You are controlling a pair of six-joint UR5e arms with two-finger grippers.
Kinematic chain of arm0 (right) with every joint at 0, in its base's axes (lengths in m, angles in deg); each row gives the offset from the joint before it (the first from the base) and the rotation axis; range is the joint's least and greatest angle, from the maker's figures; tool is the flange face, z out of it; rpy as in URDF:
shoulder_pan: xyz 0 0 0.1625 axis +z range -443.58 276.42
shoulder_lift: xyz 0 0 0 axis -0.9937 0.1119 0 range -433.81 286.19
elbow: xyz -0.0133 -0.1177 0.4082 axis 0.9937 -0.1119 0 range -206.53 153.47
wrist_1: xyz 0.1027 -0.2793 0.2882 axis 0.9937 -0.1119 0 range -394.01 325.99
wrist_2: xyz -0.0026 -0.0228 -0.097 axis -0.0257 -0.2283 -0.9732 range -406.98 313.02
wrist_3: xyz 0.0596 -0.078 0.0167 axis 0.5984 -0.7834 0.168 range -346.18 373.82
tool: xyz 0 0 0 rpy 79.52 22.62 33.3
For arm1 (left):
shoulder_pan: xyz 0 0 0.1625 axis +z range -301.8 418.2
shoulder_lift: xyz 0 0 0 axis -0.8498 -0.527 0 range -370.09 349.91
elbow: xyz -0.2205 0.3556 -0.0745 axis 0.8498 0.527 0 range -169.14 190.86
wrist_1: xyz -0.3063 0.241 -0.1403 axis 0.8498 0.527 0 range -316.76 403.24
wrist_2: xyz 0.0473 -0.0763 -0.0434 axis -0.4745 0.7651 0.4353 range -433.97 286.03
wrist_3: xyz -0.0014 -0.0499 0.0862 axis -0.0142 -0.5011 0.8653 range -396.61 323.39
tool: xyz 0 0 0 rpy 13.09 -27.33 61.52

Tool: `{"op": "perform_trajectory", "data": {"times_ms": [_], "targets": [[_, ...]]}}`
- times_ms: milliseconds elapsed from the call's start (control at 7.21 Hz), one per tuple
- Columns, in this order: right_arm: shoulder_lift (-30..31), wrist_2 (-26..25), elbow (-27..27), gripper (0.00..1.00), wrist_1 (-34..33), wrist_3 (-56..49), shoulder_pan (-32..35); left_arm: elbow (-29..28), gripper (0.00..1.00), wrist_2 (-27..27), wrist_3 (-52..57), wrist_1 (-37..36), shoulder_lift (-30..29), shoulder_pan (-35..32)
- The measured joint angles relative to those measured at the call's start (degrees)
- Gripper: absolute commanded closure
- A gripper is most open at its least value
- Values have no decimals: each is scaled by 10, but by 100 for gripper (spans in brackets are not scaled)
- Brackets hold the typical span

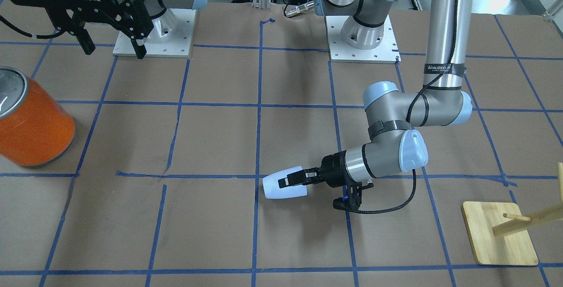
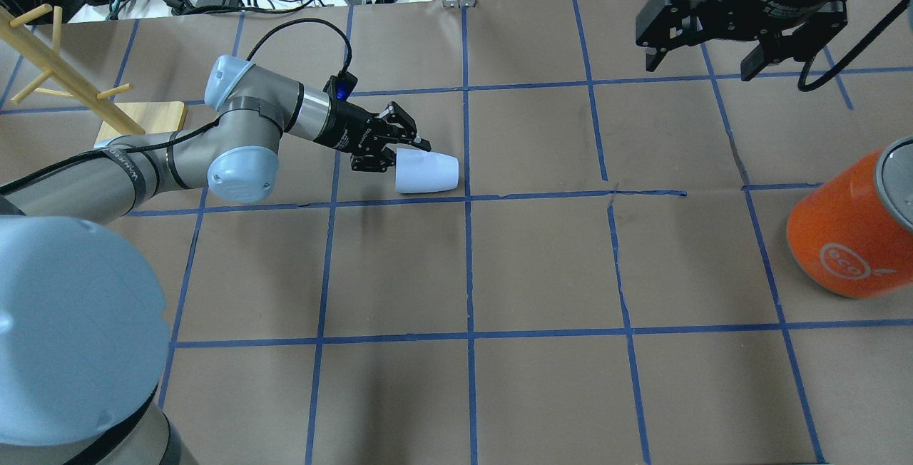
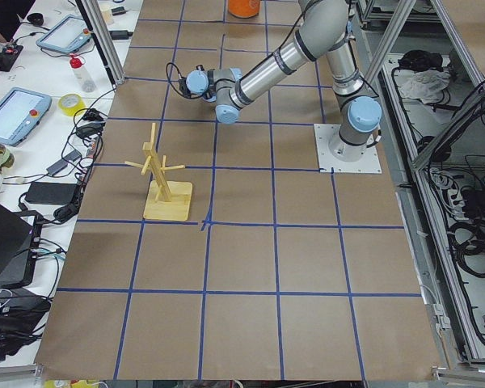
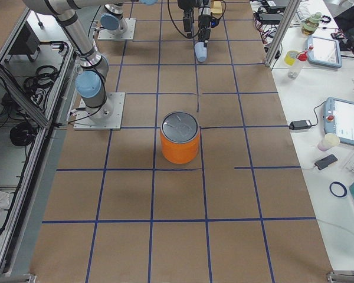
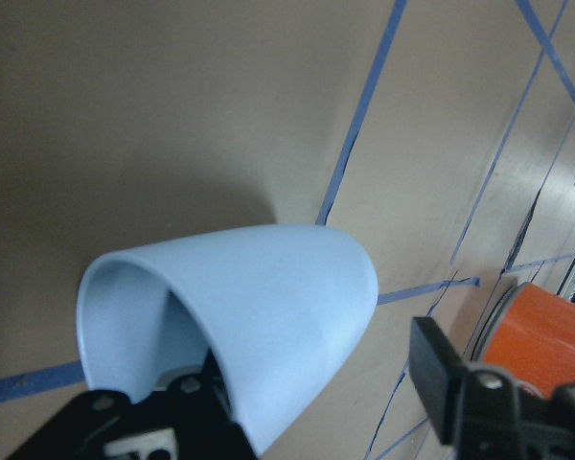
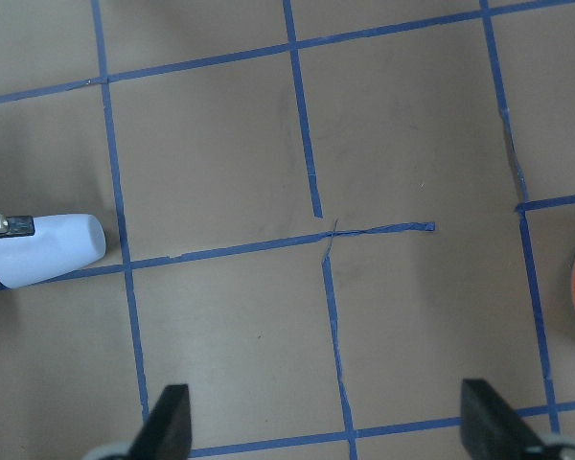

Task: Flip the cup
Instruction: 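Close the left gripper on the rim of the lying cup, then lift the cup with the left gripper and rotate it upright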

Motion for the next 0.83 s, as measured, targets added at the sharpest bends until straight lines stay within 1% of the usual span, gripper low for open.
{"op": "perform_trajectory", "data": {"times_ms": [277, 554, 693, 832], "targets": [[0, 2, 1, 0, 0, -1, -1, -1, 100, 5, -3, -11, 5, -1], [0, 2, 2, 0, 0, -1, -1, -8, 100, 5, -37, -15, 28, -6], [0, 2, 3, 0, 0, -1, -1, -17, 100, -11, -56, -15, 40, -7], [0, 2, 3, 0, 0, -1, -1, -32, 100, -64, -66, -13, 51, -7]]}}
